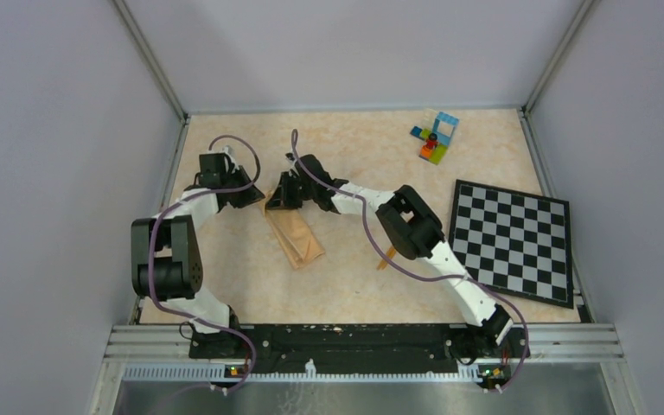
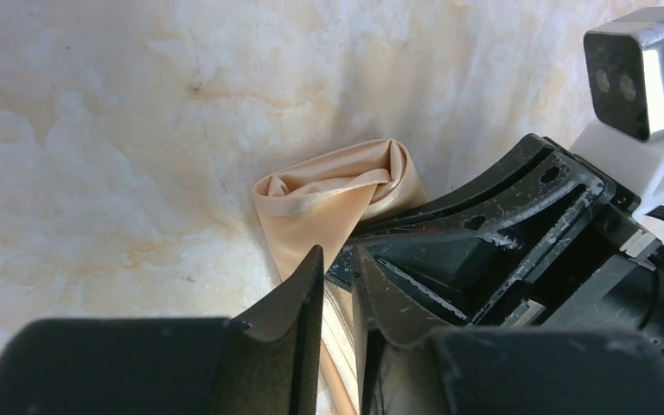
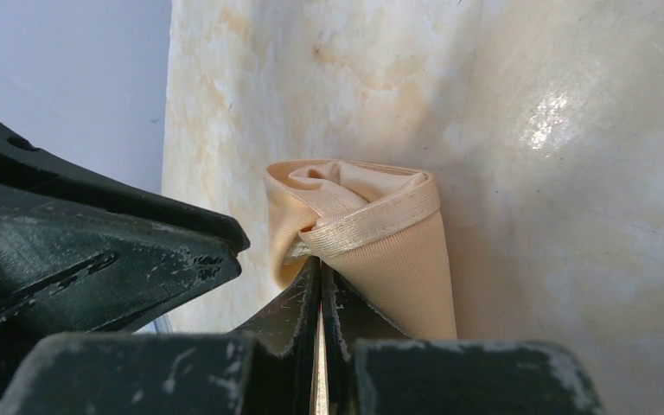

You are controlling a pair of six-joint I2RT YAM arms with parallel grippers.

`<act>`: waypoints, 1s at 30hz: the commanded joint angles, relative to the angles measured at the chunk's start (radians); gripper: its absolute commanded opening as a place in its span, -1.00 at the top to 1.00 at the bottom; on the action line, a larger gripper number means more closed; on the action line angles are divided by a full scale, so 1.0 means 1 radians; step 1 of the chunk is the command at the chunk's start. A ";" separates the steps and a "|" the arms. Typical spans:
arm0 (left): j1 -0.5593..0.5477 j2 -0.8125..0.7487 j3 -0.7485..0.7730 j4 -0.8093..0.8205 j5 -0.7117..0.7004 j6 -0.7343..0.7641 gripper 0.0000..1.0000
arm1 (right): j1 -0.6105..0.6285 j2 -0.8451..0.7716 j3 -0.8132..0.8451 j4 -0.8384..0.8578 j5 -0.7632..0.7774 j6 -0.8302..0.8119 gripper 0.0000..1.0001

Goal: Fold the napkin into a case and place the utensils inside
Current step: Stuff the top corner of the smaller-rectangle-folded napkin at the center of the board.

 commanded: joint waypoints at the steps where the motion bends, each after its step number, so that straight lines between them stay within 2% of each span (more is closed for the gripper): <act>1: -0.003 0.031 0.036 0.016 0.011 -0.009 0.59 | 0.004 -0.062 -0.001 -0.027 0.019 -0.018 1.00; 4: -0.011 0.057 0.032 0.037 0.011 -0.014 0.71 | 0.004 -0.058 0.004 -0.025 0.013 -0.020 1.00; 9: -0.045 0.114 0.018 0.071 0.008 -0.032 0.74 | 0.004 -0.069 0.033 -0.058 -0.009 -0.024 1.00; 13: -0.045 0.155 0.010 0.081 -0.012 -0.031 0.75 | 0.004 -0.163 0.028 -0.189 -0.011 -0.100 1.00; 16: -0.045 0.163 0.009 0.080 -0.007 -0.027 0.70 | 0.009 -0.285 -0.081 -0.230 -0.025 -0.213 1.00; 21: -0.042 0.063 0.023 0.029 0.018 -0.031 0.29 | 0.063 -0.527 -0.350 -0.264 0.091 -0.509 0.21; 23: -0.029 -0.018 0.037 -0.010 0.020 -0.027 0.12 | 0.105 -0.581 -0.414 -0.272 0.177 -0.630 -0.01; 26: 0.043 -0.109 0.040 -0.052 0.089 -0.054 -0.05 | 0.165 -0.598 -0.433 -0.315 0.302 -0.740 -0.12; 30: 0.189 -0.207 0.014 -0.085 0.231 -0.113 -0.15 | 0.240 -0.550 -0.390 -0.371 0.498 -0.818 -0.26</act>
